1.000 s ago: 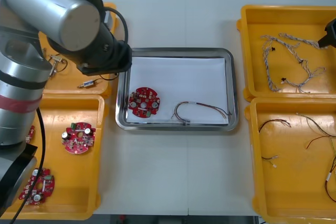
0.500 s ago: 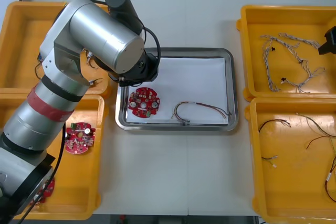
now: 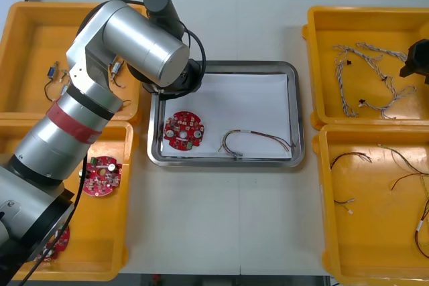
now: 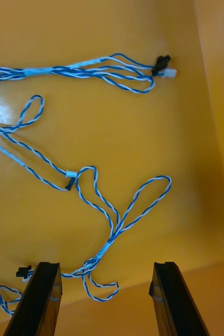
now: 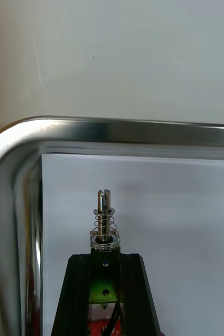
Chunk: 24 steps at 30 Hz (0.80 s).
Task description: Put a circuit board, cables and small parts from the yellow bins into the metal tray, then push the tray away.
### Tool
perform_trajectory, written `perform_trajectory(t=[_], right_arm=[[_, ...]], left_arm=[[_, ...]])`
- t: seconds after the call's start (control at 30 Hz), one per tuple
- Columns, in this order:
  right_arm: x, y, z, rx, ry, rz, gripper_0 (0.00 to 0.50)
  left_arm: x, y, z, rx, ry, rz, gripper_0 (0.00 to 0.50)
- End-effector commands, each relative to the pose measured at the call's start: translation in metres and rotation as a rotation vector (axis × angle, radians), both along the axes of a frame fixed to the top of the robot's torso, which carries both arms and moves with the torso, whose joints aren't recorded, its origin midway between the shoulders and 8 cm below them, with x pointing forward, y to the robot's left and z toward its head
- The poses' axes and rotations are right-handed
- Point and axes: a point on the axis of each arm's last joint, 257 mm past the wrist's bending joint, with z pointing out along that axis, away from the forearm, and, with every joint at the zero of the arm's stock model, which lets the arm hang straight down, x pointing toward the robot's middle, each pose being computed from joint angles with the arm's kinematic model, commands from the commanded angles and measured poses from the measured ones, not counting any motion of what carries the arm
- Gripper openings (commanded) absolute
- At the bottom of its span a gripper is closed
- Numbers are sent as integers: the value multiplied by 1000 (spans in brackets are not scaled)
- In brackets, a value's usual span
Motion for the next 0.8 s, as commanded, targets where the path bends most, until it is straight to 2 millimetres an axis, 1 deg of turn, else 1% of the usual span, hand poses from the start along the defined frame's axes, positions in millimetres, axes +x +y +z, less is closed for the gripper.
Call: perform_trajectory(t=[0.03,0.1,0.2,0.37,0.5,0.63,0.7,0.8], right_arm=[[9,7,8,26,-11,-89,500],[7,5,2,26,3,-136,500],[6,3,-5,27,8,-198,500],[9,4,-10,13,4,-227,500],[14,8,-12,10,-14,-229,500],[17,11,-16,35,-18,-237,500],[19,14,-22,53,-18,-243,500],[20,15,-26,61,-15,-247,500]], left_arm=[[11,-25,25,63,-73,-121,0],[11,-23,19,70,-60,-122,0],[7,-26,12,88,-51,-138,0],[2,-32,6,90,-36,-154,0],[1,-31,2,94,-26,-155,0],[3,-28,-1,103,-26,-147,0],[8,-24,-4,111,-32,-140,0],[11,-23,-7,107,-35,-138,0]])
